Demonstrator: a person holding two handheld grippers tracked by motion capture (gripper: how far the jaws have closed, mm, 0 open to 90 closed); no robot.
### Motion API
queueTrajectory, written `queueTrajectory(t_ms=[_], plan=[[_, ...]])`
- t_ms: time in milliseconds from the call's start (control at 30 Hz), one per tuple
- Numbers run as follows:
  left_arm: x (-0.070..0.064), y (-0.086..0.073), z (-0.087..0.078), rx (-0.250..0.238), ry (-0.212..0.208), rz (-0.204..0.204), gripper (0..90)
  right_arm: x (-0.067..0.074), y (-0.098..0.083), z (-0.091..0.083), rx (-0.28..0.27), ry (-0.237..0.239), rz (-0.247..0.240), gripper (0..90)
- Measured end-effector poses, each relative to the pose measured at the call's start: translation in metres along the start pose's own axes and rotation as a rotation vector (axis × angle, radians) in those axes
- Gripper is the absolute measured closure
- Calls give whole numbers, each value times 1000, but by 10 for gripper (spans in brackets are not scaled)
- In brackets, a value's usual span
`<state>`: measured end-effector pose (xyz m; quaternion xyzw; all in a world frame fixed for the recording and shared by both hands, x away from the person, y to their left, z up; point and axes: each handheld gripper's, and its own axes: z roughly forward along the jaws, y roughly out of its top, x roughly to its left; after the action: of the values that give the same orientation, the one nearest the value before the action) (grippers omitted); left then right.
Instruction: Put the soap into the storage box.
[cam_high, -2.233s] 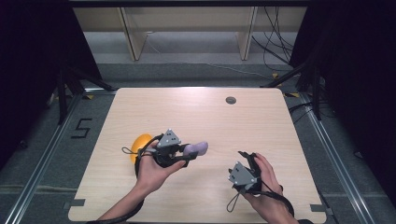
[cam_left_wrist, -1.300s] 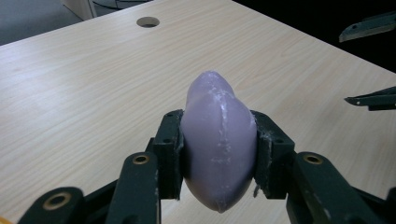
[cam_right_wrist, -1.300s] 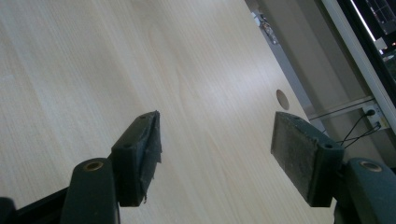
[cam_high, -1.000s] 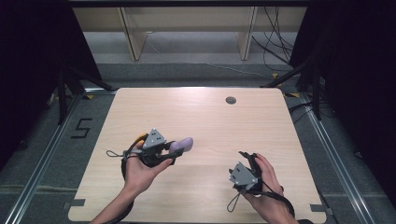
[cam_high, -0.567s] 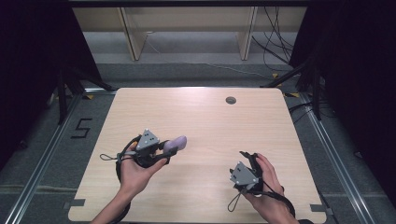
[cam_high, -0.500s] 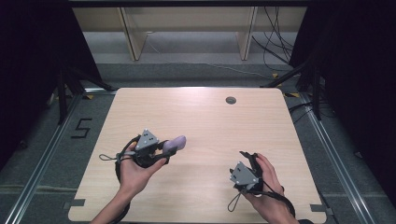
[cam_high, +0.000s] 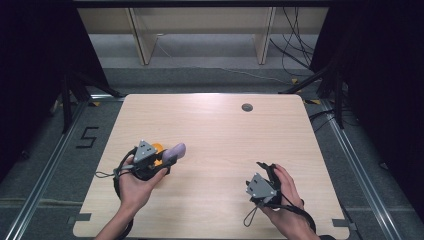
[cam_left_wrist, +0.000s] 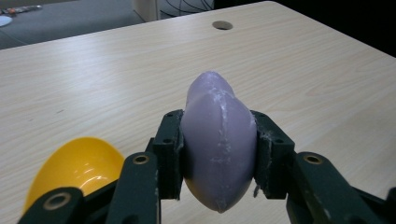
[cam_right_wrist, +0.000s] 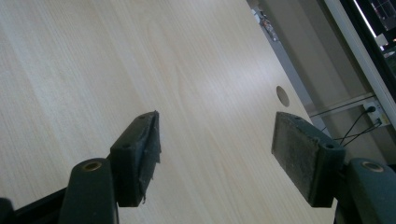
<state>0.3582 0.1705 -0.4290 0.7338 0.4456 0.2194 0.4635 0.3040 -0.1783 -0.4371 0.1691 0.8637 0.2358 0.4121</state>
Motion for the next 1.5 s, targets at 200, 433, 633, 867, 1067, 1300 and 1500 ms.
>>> queueTrajectory(t_ms=[200, 433, 633, 867, 1067, 1300, 1500], plan=[[10, -4, -1, -1, 55, -1, 587, -2, 0, -1, 1, -4, -22, 334], [22, -9, -2, -10, 112, -24, 587, -3, -1, -1, 11, -8, -18, 333], [27, -14, -5, -14, 165, -40, 587, -1, -1, 0, 3, -1, 5, 332], [35, -21, -8, -8, 213, -57, 587, -1, -1, 0, 6, 0, 3, 330], [41, -24, -8, 1, 233, -67, 587, -1, -1, 0, 5, 0, 4, 330], [46, -26, -5, 14, 261, -72, 587, -1, -1, 0, 5, 2, 3, 329], [50, -29, -2, 17, 278, -75, 587, 0, 0, 0, 4, 4, 5, 329]])
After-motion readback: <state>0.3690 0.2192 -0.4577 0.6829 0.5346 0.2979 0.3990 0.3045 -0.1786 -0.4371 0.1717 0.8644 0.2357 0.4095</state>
